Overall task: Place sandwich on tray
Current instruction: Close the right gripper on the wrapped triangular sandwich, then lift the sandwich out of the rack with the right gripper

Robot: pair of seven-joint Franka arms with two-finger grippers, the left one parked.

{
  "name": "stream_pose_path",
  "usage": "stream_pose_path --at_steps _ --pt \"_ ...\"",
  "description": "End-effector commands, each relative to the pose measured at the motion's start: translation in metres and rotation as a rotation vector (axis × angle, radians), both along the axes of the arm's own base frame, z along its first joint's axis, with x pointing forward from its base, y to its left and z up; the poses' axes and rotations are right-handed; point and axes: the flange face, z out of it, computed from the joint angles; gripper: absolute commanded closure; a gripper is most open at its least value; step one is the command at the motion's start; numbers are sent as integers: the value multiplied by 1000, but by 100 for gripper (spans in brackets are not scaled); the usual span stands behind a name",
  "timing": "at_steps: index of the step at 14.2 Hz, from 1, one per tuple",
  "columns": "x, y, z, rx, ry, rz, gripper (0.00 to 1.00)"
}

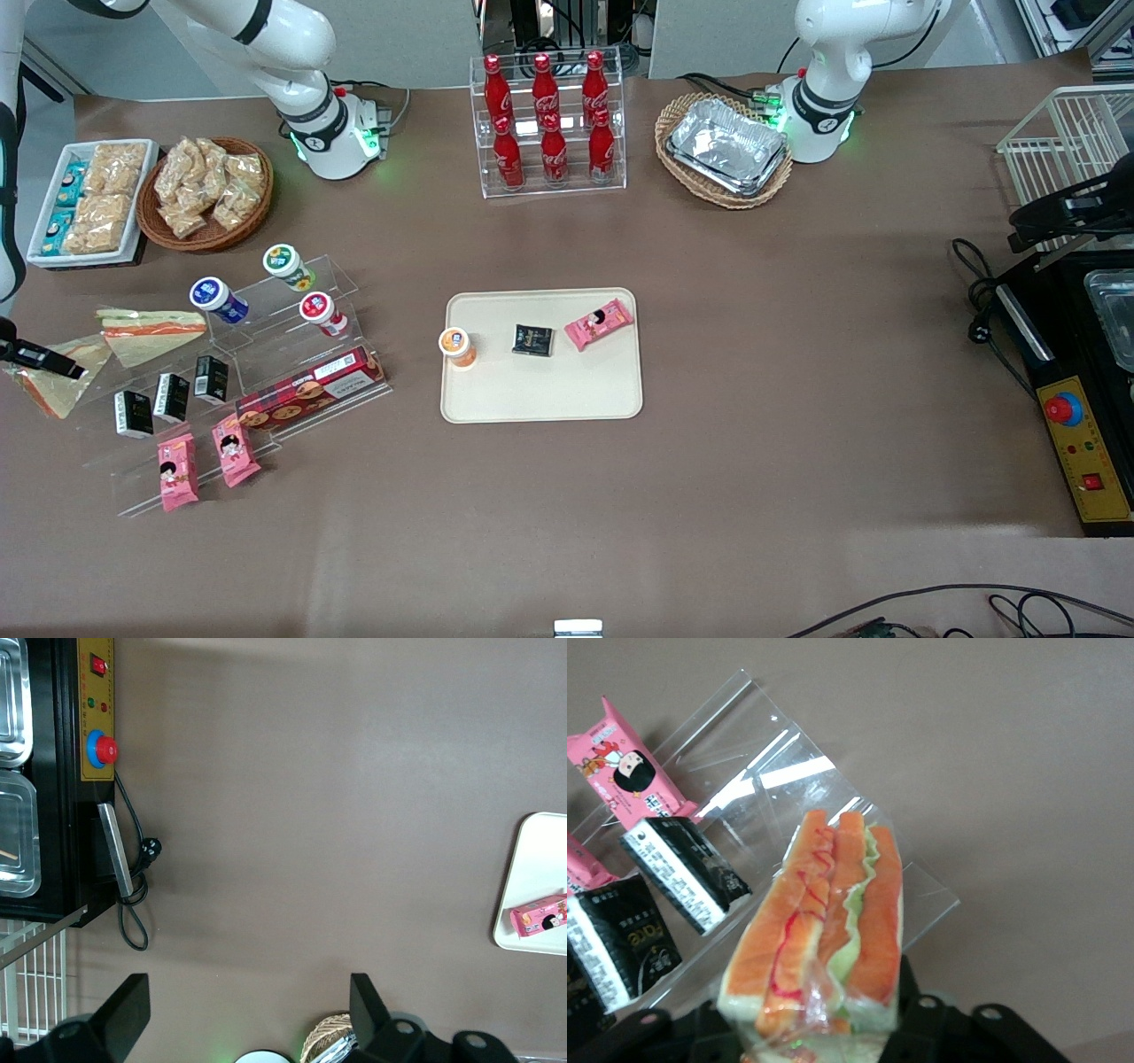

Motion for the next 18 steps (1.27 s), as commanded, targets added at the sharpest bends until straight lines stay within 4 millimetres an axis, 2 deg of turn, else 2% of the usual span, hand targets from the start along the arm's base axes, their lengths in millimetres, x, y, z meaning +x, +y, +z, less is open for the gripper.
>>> stream_pose_path --at_steps 1,3,4,8,11,13,14,18 --pt "-5 -3 4 15 -23 34 64" --pt "-9 -12 14 8 -35 34 70" --pt "-12 -12 29 12 -46 39 70" --pt "-5 -10 97 19 -67 53 70" --pt "-6 -2 143 39 -77 26 71" --pt "-4 14 168 58 -72 -25 71" --pt "1 30 178 61 -63 -40 70" --pt "19 112 202 70 -2 -159 70"
